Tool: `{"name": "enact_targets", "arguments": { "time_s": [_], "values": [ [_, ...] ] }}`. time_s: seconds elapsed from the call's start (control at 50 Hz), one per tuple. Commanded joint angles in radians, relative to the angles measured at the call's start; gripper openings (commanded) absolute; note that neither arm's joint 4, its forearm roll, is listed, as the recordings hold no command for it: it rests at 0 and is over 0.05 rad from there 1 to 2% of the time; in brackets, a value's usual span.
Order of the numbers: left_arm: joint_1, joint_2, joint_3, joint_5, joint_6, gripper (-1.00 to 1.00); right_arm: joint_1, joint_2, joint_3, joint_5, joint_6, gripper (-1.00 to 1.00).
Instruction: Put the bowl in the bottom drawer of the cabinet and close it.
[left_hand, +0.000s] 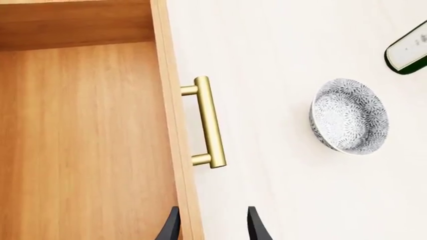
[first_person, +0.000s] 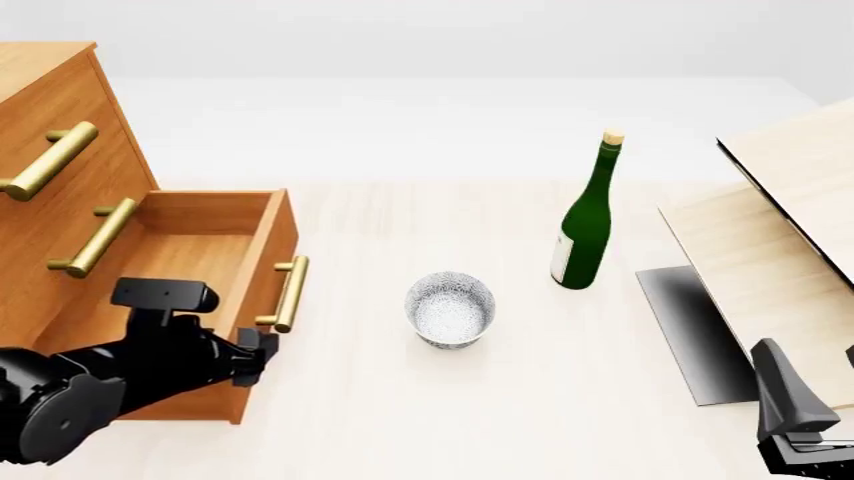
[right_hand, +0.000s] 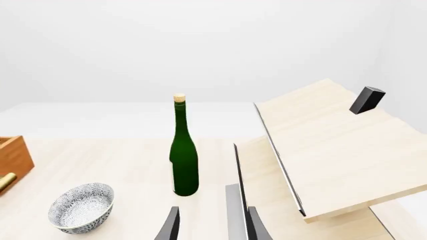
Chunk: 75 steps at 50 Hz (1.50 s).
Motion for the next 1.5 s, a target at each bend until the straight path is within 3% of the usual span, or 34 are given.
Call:
{"name": "enact_targets", "arguments": {
  "time_s": [0.02,0.9,1.5],
  "values": [
    [-0.018,0.037,0.013,-0.012,-0.013,1.0,0.0,0.0,0.0,0.0,0.0,1.0],
    [-0.151,0.03,-0.012,-0.033,-0.076,1.0,0.0,0.0,0.0,0.0,0.0,1.0],
    [-0.118,-0.099,-0.028,0.066,-0.039,1.0,0.0,0.0,0.0,0.0,0.0,1.0]
  ]
}}
